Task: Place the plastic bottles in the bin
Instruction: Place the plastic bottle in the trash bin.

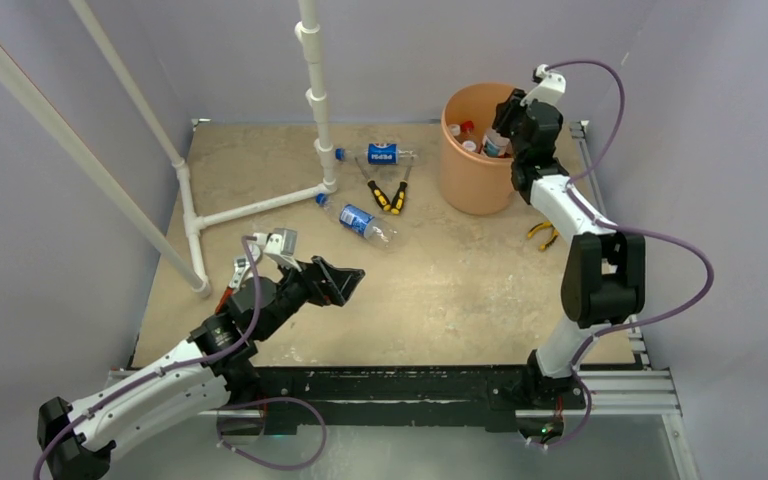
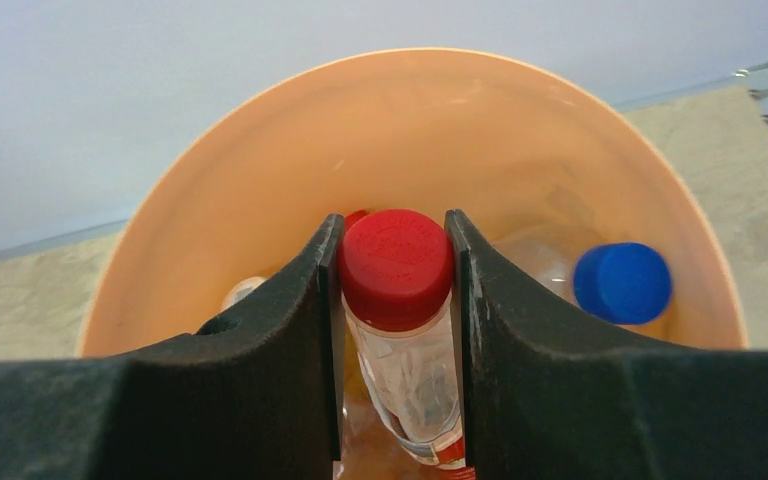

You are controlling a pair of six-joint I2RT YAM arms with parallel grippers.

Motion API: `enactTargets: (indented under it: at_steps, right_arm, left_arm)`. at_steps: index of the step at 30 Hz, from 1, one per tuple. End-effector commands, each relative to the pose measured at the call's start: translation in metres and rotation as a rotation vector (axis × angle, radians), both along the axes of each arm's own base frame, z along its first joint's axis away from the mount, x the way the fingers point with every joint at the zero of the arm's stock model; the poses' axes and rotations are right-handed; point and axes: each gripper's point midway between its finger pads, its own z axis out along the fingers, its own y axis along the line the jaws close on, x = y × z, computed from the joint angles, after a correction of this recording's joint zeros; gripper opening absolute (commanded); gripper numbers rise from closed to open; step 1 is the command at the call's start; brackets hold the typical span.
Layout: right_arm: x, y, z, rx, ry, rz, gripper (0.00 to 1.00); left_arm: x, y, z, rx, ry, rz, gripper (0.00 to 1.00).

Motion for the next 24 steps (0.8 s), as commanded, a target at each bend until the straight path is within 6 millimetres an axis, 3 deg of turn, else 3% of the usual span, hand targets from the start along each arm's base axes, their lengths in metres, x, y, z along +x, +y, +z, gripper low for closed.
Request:
enactTargets:
  at_steps: [1,6,10,17,20,24]
  right_arm:
    - [-0.014,0.031,0.055,0.093,-0.087,0.134,0.0]
    - [-0.025,0.035,0.096,0.126,-0.164,0.159,0.0]
    - [-0.024,0.039,0.093,0.108,-0.129,0.182,0.0]
    - [-0.024,0.053,0.043,0.05,0.0,0.246,0.0]
    - [-0.03,0.055,0.008,0.041,0.06,0.256,0.0]
    - [-0.033,0.063,-0.025,0.008,0.126,0.289,0.0]
  left_arm:
    - [-0.001,-0.001,0.014,-0.036,-0.021,-0.006,0.94]
    - [-0.001,-0.002,0.015,-0.035,-0.021,-0.006,0.94]
    - [-0.001,-0.001,0.014,-0.036,-0.016,-0.006,0.94]
    - [-0.002,-0.003,0.011,-0.038,-0.005,-0.012,0.93]
    - [-0.002,-0.004,0.01,-0.039,0.0,-0.018,0.93]
    - [-0.003,-0.007,0.005,-0.032,0.013,-0.027,0.93]
